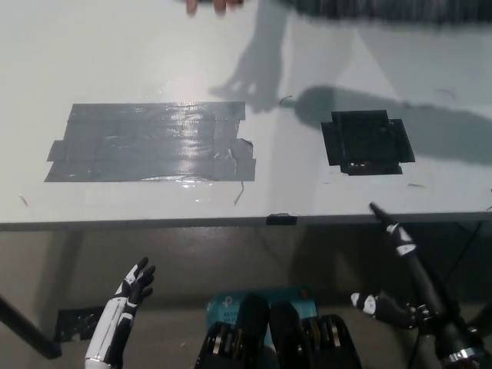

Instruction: A person hands a grey duster to the robot and the robot grabs it with its right hand and places it on the black marked spot infron tof it on the desk

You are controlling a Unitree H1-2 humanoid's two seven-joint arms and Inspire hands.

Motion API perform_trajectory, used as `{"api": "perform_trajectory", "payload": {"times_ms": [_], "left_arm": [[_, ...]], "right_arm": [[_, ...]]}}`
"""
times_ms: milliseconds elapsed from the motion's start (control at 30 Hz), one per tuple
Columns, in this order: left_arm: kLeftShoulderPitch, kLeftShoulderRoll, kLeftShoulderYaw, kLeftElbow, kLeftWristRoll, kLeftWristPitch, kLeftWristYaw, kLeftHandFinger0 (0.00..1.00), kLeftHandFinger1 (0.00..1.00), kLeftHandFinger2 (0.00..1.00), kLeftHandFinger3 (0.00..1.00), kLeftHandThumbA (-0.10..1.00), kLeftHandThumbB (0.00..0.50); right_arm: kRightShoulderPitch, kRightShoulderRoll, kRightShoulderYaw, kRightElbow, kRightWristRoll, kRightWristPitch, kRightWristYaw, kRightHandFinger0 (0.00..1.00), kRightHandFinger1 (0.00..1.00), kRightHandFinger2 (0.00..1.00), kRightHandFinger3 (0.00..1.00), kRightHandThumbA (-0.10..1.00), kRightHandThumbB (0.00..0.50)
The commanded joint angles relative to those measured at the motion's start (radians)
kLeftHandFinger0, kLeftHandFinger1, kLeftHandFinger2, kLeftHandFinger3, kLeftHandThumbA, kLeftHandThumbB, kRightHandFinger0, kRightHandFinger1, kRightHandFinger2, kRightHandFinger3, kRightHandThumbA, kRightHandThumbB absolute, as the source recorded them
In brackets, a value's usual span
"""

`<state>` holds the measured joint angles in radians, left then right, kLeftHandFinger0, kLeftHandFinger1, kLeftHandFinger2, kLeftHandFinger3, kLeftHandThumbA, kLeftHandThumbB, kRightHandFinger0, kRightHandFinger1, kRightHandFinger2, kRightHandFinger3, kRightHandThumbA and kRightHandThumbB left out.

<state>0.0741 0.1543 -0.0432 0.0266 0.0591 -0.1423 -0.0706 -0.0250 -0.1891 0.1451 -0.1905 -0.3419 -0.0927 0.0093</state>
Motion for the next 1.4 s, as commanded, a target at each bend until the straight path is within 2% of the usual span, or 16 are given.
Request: {"api": "perform_trajectory", "payload": {"times_ms": [0, 67, 167, 200, 233, 267, 400, 567, 767, 1000, 1033, 1367], "left_arm": [[-0.009, 0.016, -0.001, -0.031, 0.009, -0.035, -0.012, 1.00, 1.00, 1.00, 1.00, 1.00, 0.198], [-0.009, 0.015, -0.001, -0.032, 0.008, -0.031, -0.012, 1.00, 1.00, 1.00, 1.00, 1.00, 0.204], [-0.011, 0.015, -0.002, -0.031, 0.009, -0.031, -0.012, 1.00, 1.00, 1.00, 1.00, 1.00, 0.205], [-0.012, 0.014, -0.003, -0.025, 0.015, -0.047, -0.008, 1.00, 1.00, 1.00, 1.00, 0.99, 0.183], [-0.011, 0.013, -0.004, -0.023, 0.017, -0.049, -0.008, 1.00, 1.00, 1.00, 1.00, 0.99, 0.183], [-0.010, 0.011, -0.004, -0.028, 0.018, -0.036, -0.007, 1.00, 1.00, 1.00, 1.00, 0.99, 0.193], [-0.011, 0.010, -0.004, -0.029, 0.015, -0.033, -0.009, 1.00, 1.00, 1.00, 1.00, 0.98, 0.199], [-0.018, 0.013, -0.004, -0.022, 0.014, -0.034, -0.011, 1.00, 1.00, 1.00, 1.00, 0.99, 0.208], [-0.023, 0.012, -0.006, -0.023, 0.012, -0.039, -0.014, 1.00, 1.00, 1.00, 1.00, 0.98, 0.184], [-0.025, 0.010, -0.004, -0.031, 0.009, -0.025, -0.012, 1.00, 1.00, 1.00, 1.00, 0.96, 0.198], [-0.026, 0.010, -0.005, -0.031, 0.010, -0.024, -0.013, 1.00, 1.00, 1.00, 1.00, 0.96, 0.195], [-0.033, 0.014, -0.007, -0.023, 0.015, -0.031, -0.014, 1.00, 1.00, 1.00, 1.00, 0.98, 0.199]], "right_arm": [[-0.020, 0.014, -0.053, -0.207, -0.271, -0.034, -0.124, 1.00, 1.00, 1.00, 1.00, 1.00, 0.354], [-0.031, 0.016, -0.063, -0.270, -0.323, 0.008, -0.098, 1.00, 1.00, 1.00, 1.00, 1.00, 0.376], [-0.072, 0.014, -0.075, -0.353, -0.434, 0.055, -0.058, 1.00, 1.00, 1.00, 1.00, 1.00, 0.382], [-0.113, 0.016, -0.078, -0.377, -0.505, 0.068, -0.045, 1.00, 1.00, 1.00, 1.00, 1.00, 0.405], [-0.116, 0.015, -0.079, -0.378, -0.511, 0.067, -0.045, 1.00, 1.00, 1.00, 1.00, 1.00, 0.406], [-0.153, 0.012, -0.079, -0.377, -0.554, 0.080, -0.033, 1.00, 1.00, 1.00, 1.00, 1.00, 0.437], [-0.238, 0.015, -0.077, -0.385, -0.628, 0.136, 0.027, 1.00, 1.00, 1.00, 1.00, 1.00, 0.465], [-0.340, 0.014, -0.057, -0.325, -0.694, 0.178, 0.052, 1.00, 1.00, 1.00, 1.00, 1.00, 0.456], [-0.415, 0.004, -0.022, -0.141, -0.686, 0.188, -0.002, 1.00, 1.00, 1.00, 1.00, 1.00, 0.458], [-0.493, 0.009, 0.015, 0.032, -0.662, 0.231, 0.020, 1.00, 1.00, 1.00, 1.00, 1.00, 0.456], [-0.511, 0.010, 0.019, 0.071, -0.662, 0.236, 0.015, 1.00, 1.00, 1.00, 1.00, 1.00, 0.471], [-0.677, 0.000, 0.068, 0.347, -0.653, 0.294, 0.032, 1.00, 1.00, 1.00, 1.00, 1.00, 0.496]]}}
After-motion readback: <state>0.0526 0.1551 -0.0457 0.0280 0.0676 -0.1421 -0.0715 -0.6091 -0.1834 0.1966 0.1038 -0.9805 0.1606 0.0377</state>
